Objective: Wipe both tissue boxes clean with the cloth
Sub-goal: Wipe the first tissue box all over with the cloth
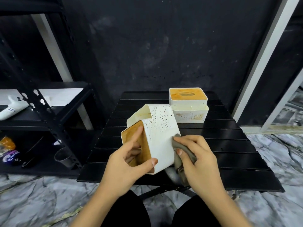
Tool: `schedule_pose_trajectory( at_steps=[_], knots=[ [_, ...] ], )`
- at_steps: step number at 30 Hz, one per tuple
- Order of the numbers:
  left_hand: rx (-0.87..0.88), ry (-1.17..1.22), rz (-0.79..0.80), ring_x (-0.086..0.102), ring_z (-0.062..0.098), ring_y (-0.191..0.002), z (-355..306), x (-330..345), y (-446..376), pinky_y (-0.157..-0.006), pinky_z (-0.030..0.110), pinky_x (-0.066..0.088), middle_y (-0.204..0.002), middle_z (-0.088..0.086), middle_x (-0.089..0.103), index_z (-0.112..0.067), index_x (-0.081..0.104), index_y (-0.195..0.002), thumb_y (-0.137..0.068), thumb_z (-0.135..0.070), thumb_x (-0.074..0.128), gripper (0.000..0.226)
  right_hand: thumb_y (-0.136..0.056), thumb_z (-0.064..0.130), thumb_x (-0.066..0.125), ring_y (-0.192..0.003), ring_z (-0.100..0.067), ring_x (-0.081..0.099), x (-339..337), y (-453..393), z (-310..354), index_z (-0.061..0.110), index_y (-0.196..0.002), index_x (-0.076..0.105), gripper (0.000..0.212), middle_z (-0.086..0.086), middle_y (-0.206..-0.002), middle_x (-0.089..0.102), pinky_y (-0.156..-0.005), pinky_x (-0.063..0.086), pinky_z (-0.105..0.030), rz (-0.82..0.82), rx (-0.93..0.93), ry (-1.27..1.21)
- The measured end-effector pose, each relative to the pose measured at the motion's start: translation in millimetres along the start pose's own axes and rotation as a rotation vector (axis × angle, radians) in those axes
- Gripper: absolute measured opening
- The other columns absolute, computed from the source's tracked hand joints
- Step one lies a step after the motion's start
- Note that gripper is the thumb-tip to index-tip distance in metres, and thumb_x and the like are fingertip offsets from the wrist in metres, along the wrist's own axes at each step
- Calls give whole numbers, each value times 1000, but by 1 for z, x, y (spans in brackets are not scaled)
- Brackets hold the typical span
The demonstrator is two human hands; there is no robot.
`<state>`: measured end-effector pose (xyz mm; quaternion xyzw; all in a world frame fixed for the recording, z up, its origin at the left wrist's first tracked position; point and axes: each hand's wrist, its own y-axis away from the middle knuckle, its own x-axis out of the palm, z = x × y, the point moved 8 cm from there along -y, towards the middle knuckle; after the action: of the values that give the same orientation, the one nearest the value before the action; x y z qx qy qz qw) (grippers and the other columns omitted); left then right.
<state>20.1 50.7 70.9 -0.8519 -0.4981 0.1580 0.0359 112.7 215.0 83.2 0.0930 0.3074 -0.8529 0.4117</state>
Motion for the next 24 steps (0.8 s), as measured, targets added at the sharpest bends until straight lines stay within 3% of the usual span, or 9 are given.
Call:
schedule_pose_trajectory(
  at_steps=[4,7,12,18,24],
  knots=[
    [8,-2,12,65,8,-98,-1,1,-2,-89,22,49,-102,-4,68,-68,45,-116,-47,-41,79,81,-83,19,56,-102,-6,47,14,9,32,29,-109,64,29,22,-107,50,-90,33,-7,35,-187,51],
    [13,12,44,66,7,-93,-3,2,-3,-88,21,48,-97,-3,69,-65,49,-116,-48,-36,80,80,-82,14,55,-100,-5,44,24,6,53,33,-110,60,34,22,-108,47,-89,35,-12,78,-295,84],
    [-6,45,52,66,18,-97,-1,-1,-5,-92,31,50,-105,7,67,-60,49,-120,-47,-36,84,85,-81,13,53,-100,-12,47,20,-11,39,31,-110,63,35,21,-106,48,-88,34,-9,67,-218,91],
    [6,26,67,65,12,-99,-4,3,-4,-89,22,49,-103,1,68,-65,48,-116,-46,-37,83,82,-85,22,47,-98,-7,44,21,-2,53,34,-112,56,31,21,-108,47,-85,39,-15,63,-317,145],
    [10,23,67,65,12,-100,-5,4,-3,-89,22,49,-104,0,66,-67,48,-113,-45,-39,83,81,-82,8,55,-101,-16,49,15,-26,38,27,-110,64,36,13,-105,51,-87,35,-8,15,-214,114]
  ],
)
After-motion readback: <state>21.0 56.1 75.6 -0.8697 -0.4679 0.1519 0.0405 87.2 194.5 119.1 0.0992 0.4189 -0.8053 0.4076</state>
